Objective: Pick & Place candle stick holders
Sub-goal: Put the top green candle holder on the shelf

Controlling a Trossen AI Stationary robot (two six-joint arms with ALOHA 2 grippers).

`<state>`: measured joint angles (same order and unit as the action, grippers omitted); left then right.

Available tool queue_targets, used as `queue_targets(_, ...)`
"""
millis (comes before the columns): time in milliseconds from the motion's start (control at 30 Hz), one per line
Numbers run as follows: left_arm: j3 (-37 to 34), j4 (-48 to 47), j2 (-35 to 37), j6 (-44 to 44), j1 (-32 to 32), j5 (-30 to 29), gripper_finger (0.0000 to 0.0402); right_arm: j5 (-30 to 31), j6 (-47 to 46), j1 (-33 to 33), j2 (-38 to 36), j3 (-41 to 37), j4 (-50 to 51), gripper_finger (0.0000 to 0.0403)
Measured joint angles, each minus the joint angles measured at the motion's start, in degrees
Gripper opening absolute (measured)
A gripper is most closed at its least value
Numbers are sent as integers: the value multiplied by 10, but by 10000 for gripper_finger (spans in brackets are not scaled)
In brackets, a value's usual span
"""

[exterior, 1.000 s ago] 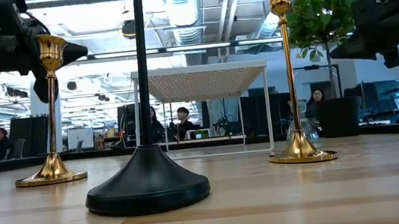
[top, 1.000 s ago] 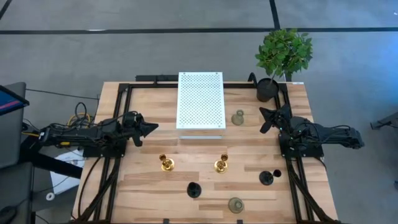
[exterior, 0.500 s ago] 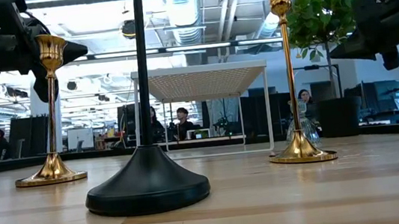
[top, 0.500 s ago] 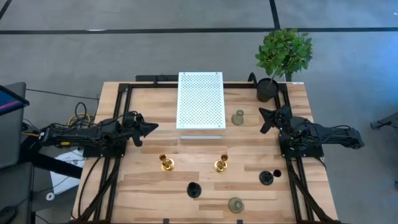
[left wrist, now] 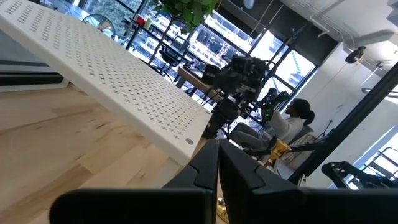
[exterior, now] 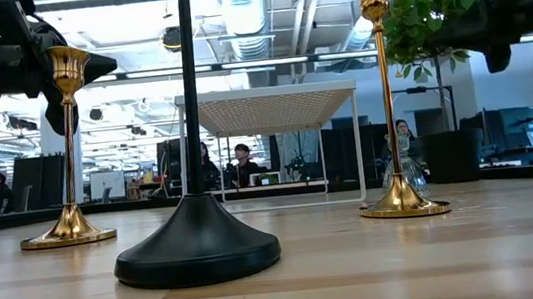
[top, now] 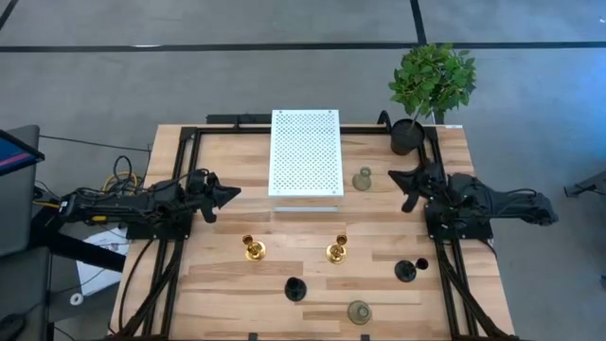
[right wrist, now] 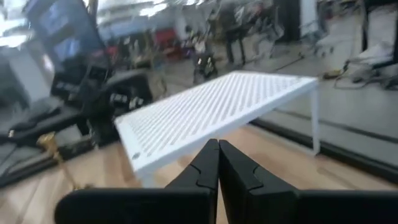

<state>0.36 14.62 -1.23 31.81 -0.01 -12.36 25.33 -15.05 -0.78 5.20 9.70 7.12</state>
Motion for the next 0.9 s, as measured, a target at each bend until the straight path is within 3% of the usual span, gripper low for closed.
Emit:
queue_targets(467, 30, 26, -25, -35, 0, -1, 4, -60, 1, 0, 261, 147, 89, 0)
queue_targets(633, 109, 24, -132, -122, 0, -1, 3, -60, 5, 0, 304, 191, 138, 0)
queue_targets(900, 209, -4, -340, -204, 0, 1, 3, -60, -34, 1, 307, 192, 210, 0)
